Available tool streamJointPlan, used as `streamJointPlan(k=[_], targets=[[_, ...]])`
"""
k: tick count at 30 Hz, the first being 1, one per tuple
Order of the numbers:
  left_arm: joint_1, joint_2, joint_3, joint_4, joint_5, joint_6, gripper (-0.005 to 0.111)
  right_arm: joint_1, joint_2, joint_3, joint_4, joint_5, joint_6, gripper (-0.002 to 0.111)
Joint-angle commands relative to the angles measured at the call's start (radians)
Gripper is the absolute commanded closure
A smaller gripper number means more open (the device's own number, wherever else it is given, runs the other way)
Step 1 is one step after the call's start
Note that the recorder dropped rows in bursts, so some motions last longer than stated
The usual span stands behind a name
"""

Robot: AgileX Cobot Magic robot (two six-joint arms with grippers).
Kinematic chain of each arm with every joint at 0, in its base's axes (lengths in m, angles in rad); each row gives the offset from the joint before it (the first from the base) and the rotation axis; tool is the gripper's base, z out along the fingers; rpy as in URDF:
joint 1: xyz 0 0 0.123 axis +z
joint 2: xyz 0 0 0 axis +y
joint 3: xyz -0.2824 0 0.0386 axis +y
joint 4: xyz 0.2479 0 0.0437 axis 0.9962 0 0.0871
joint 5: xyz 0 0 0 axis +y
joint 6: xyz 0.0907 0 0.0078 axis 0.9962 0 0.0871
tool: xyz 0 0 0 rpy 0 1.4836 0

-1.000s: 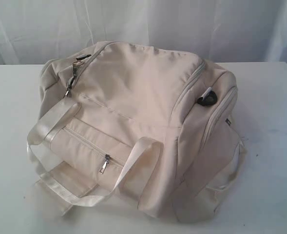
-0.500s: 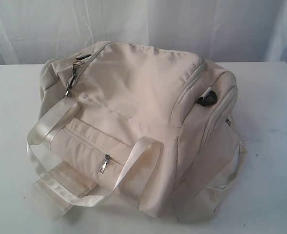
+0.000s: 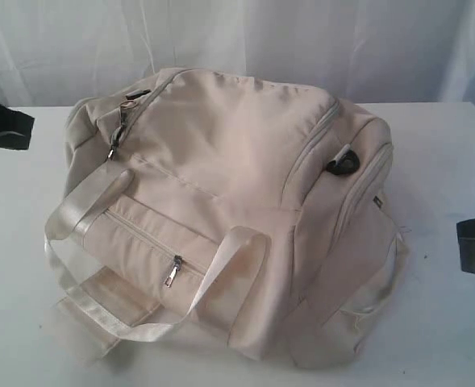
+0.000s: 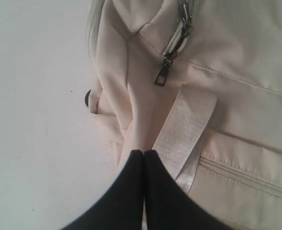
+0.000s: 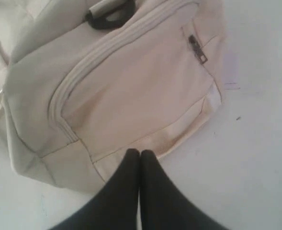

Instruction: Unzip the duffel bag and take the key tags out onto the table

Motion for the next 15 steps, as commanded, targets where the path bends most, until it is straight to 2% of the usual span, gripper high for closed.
streamJointPlan(k=[1,5,7,10,15], targets=[[0.003,0.055,-0.004,-0.126,0.003,0.072,0.089,0.004,0.066,-0.053,0.012,0.052,-0.073,0.108],[0.003,0.105,-0.004,-0.261,0.005,0.177,0.059,0.004,0.097,-0.058,0.012,0.046,-0.078,0.108],[0.003,0.132,-0.004,-0.355,0.009,0.203,0.049,0.004,0.105,-0.058,0.012,0.046,-0.096,0.108],[0.001,0.173,-0.004,-0.457,0.036,0.217,0.042,0.004,0.111,-0.058,0.012,0.043,-0.101,0.108],[0.001,0.248,-0.004,-0.44,0.0,0.248,0.042,0.004,0.111,-0.058,0.014,0.04,-0.102,0.108]])
